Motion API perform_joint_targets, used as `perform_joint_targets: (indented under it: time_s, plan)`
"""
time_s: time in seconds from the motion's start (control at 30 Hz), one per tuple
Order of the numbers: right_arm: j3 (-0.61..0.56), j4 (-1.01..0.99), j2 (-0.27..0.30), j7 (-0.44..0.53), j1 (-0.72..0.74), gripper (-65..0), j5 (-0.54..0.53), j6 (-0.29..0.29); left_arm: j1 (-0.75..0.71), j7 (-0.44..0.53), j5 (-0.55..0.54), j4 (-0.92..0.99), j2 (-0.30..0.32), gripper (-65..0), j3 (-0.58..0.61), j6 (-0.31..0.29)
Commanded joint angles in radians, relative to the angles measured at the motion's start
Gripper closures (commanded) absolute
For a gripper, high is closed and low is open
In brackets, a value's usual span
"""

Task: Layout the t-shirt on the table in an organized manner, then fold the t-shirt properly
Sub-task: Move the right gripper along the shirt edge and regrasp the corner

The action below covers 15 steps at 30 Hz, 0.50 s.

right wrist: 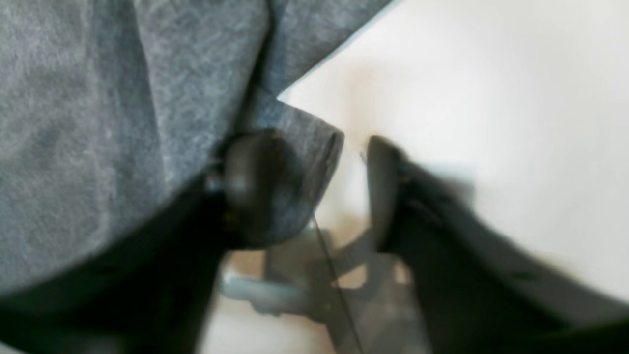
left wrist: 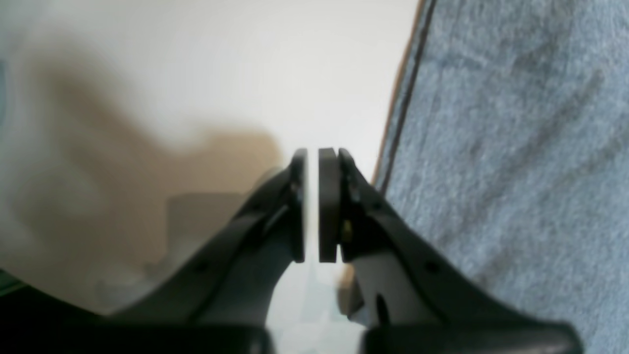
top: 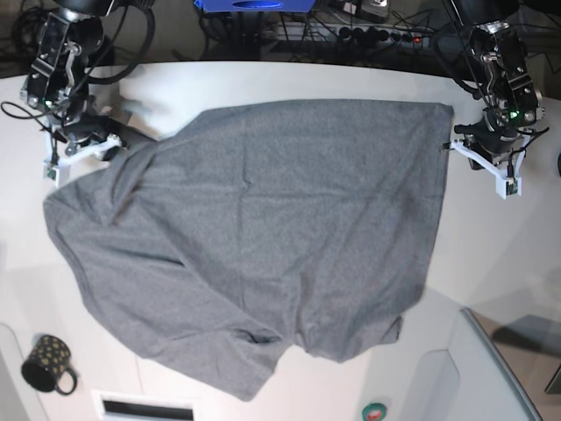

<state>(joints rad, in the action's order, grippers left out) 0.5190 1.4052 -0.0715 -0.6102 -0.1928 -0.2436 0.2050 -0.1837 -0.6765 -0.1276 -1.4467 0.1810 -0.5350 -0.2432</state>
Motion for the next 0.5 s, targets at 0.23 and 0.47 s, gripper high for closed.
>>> perform_joint_targets:
  time_s: [0.23,0.47]
  plan:
    - [0.003,0.164,-0.006,-0.012,-0.092,-1.5,-0.007,0.006,0.005,0.016,-0.001,-0.022,0.016,-4.3,-0.004,-0.002]
    - [0.011,0.309,-0.034,-0.012,-0.23,-1.5,-0.009,0.006,-0.033,0.019,-0.14,-0.01,0.019,-4.3,-0.004,-0.298]
